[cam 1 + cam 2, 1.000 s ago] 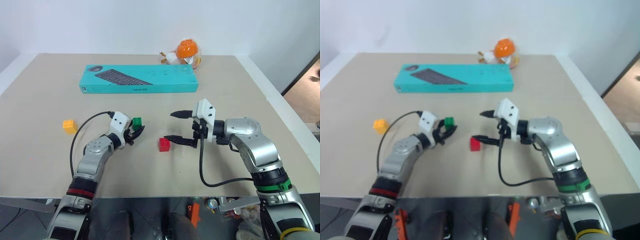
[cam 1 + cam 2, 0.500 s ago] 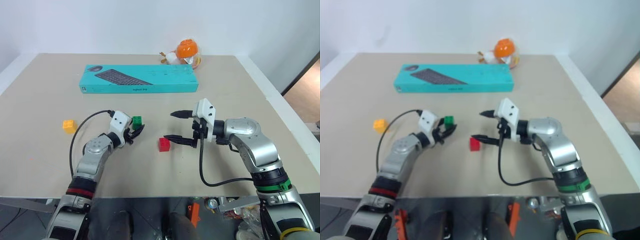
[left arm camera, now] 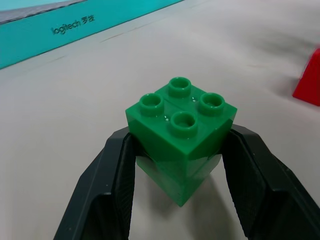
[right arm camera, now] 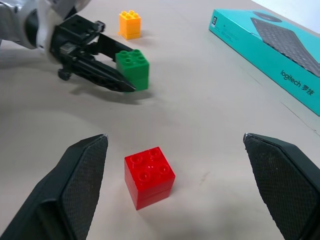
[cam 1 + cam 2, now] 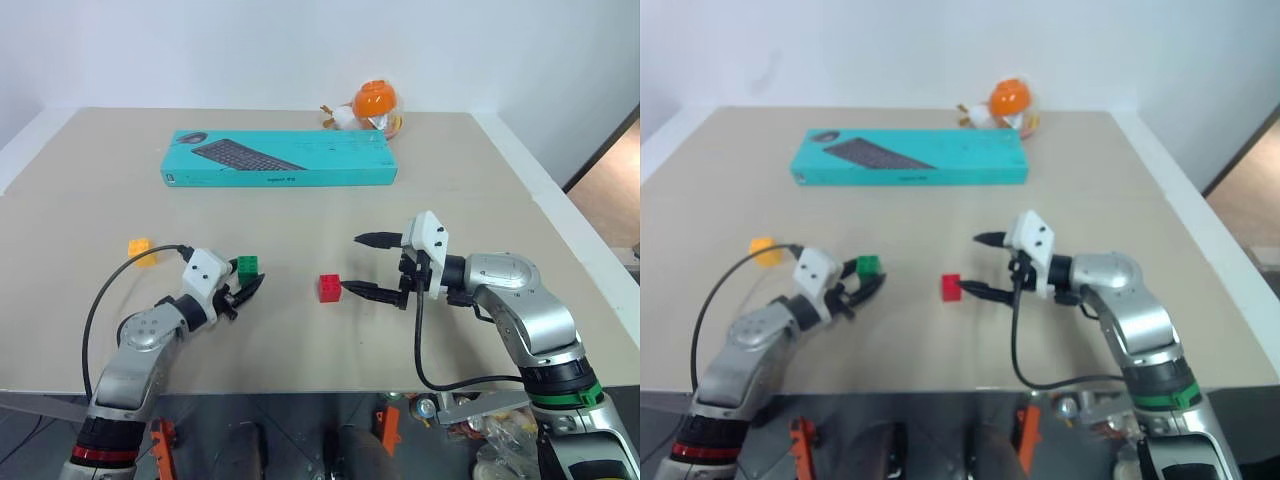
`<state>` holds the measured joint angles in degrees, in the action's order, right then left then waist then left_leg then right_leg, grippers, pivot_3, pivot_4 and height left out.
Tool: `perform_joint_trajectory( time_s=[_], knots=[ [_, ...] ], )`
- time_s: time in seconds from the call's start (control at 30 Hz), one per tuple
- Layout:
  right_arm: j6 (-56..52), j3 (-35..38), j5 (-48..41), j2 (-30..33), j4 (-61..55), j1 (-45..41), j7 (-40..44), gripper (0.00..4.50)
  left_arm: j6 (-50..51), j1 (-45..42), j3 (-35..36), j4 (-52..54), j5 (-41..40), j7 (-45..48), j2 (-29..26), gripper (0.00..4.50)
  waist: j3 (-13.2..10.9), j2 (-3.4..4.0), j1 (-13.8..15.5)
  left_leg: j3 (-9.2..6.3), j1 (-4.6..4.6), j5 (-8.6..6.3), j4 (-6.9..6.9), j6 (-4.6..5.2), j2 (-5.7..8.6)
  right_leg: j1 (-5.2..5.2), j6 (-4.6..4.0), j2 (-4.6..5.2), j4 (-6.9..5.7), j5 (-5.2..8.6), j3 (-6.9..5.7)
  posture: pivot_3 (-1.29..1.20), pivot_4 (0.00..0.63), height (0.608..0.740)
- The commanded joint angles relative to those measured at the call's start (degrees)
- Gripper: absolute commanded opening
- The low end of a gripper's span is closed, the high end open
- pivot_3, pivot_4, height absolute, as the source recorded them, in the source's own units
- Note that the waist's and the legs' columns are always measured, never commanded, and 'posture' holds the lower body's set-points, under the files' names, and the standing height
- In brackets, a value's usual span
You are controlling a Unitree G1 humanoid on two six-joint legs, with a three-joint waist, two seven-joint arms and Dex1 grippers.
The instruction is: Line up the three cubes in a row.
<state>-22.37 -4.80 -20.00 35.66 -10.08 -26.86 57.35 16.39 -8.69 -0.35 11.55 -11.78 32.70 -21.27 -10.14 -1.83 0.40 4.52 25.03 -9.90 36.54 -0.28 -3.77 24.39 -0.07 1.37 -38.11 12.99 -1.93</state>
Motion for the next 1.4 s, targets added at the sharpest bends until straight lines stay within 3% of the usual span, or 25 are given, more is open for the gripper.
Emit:
perform_joint_trajectory(
  time_s=[0.03, 1.2, 1.27, 1.4],
  knots=[
    [0.87, 1.35, -0.61, 0.72, -2.10, -0.55, 0.12, 4.50, 0.35, 0.20, -1.48, 3.76, 0.38, -1.47, 0.84, 1.95, 0.00, 0.00, 0.00, 0.01, 0.00, 0.00, 0.00, 0.00, 0.01, 0.00, 0.01, 0.00, 0.00, 0.00, 0.01, 0.00, 0.150, 0.740],
    [1.77, 0.97, 0.20, 0.60, -1.20, -0.27, -0.39, 4.50, 7.75, -0.64, -5.50, 3.83, -1.03, 1.50, 0.86, 1.95, 0.00, 0.00, 0.00, -0.06, 0.01, 0.00, -0.05, -0.01, 0.04, 0.02, 0.05, -0.11, 0.00, -0.01, -0.03, 0.00, 0.150, 0.740],
    [1.77, 1.05, 0.19, 0.66, -1.21, -0.17, -0.40, 4.50, 7.87, -0.76, -5.60, 3.84, -0.87, 1.58, 0.78, 2.98, 0.00, 0.00, 0.00, -0.06, 0.01, 0.00, -0.05, -0.01, 0.04, 0.02, 0.04, -0.11, 0.00, -0.01, -0.03, 0.00, 0.150, 0.740],
    [1.89, 1.22, 0.16, 0.80, -0.99, -0.10, -0.25, 4.50, 7.62, -0.69, -5.30, 4.33, -0.48, 1.39, 0.25, 4.38, 0.00, 0.00, 0.00, -0.05, 0.01, 0.00, -0.05, 0.00, 0.04, 0.02, 0.05, -0.11, 0.00, -0.01, -0.02, 0.00, 0.150, 0.740]
  ],
)
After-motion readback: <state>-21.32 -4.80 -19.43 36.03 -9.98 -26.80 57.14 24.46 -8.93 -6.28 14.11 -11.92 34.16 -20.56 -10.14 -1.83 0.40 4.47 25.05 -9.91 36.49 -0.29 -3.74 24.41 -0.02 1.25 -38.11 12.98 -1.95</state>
